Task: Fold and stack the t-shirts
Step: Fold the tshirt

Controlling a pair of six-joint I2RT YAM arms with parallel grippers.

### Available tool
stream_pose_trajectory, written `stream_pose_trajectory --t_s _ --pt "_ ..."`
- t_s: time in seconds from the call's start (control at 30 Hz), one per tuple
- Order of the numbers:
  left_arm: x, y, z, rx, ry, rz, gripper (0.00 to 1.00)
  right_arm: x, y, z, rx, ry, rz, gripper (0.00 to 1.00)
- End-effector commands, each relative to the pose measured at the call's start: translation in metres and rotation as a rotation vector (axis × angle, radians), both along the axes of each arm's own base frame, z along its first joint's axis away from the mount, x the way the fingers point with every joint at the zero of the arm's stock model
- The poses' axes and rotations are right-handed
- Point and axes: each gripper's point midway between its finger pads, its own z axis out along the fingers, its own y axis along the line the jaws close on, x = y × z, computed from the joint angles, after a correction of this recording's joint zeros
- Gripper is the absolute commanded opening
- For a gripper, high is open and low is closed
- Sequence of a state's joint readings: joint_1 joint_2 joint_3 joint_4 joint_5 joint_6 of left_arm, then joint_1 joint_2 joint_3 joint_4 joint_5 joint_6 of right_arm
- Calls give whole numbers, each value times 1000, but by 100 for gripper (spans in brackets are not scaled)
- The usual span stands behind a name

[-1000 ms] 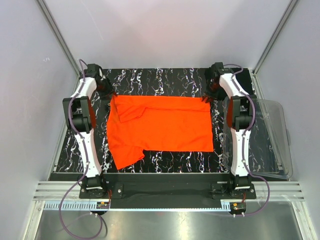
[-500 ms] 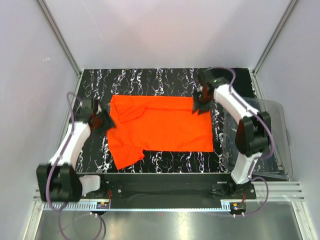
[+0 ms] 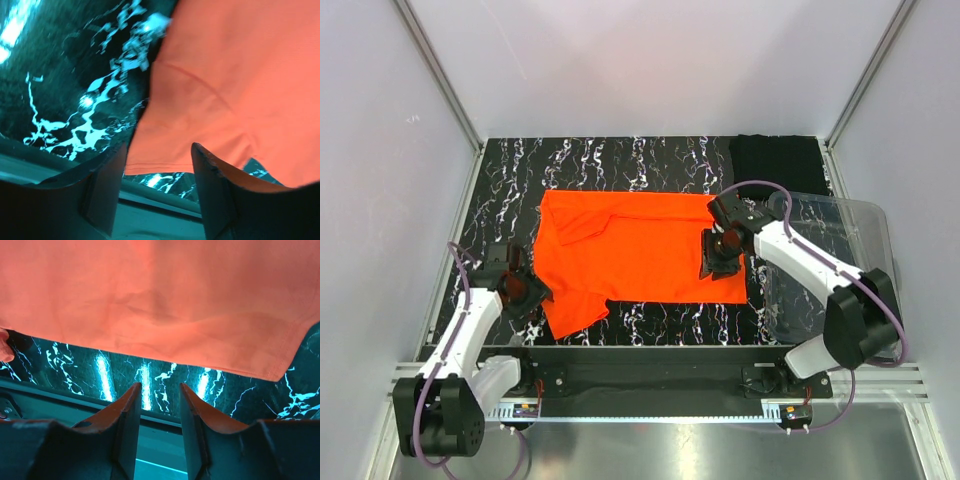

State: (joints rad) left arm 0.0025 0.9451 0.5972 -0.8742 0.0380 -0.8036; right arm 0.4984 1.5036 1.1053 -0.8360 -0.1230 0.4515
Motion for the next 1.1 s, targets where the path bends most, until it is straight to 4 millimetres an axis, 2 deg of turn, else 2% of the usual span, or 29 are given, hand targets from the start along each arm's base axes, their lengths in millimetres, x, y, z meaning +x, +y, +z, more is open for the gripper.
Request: stream_pose_trajectory --t_s 0.0,0.03,0.13,0.27,0.37,0.43,0.47,0.6,0.63,0.7,0.77,0.93,1.07 --pt "6 5 -5 12 -4 69 63 -3 1 10 41 -47 -32 43" --pt "8 6 -5 15 -7 75 66 -5 0 9 42 -44 -36 43" --pt "19 10 -9 44 -13 68 66 -12 -4 5 38 -35 -45 44" --pt "21 7 -23 24 14 65 62 -21 -13 -7 13 -8 -94 44" --pt "14 6 -36 20 48 80 57 -24 -18 -14 -3 9 -110 44" --pt "12 9 -41 33 56 89 55 -23 -18 -13 -2 5 -105 44" --pt "16 11 -42 43 38 88 53 -22 -18 -13 -3 4 -104 45" --pt "22 18 -45 65 36 93 32 -18 -22 -12 6 11 -132 45" --pt "24 20 -43 70 32 94 22 -16 -24 -12 8 14 -153 45" --pt "29 27 -39 77 15 111 13 -17 -30 -16 -9 22 -184 45" --pt "36 33 -31 95 -16 110 0 -22 -34 -23 -24 46 -231 44" --pt "48 38 -18 101 -54 97 0 -29 -45 -41 -80 75 -267 44" --pt "49 34 -17 71 -48 81 0 -32 -51 -54 -126 94 -247 45"
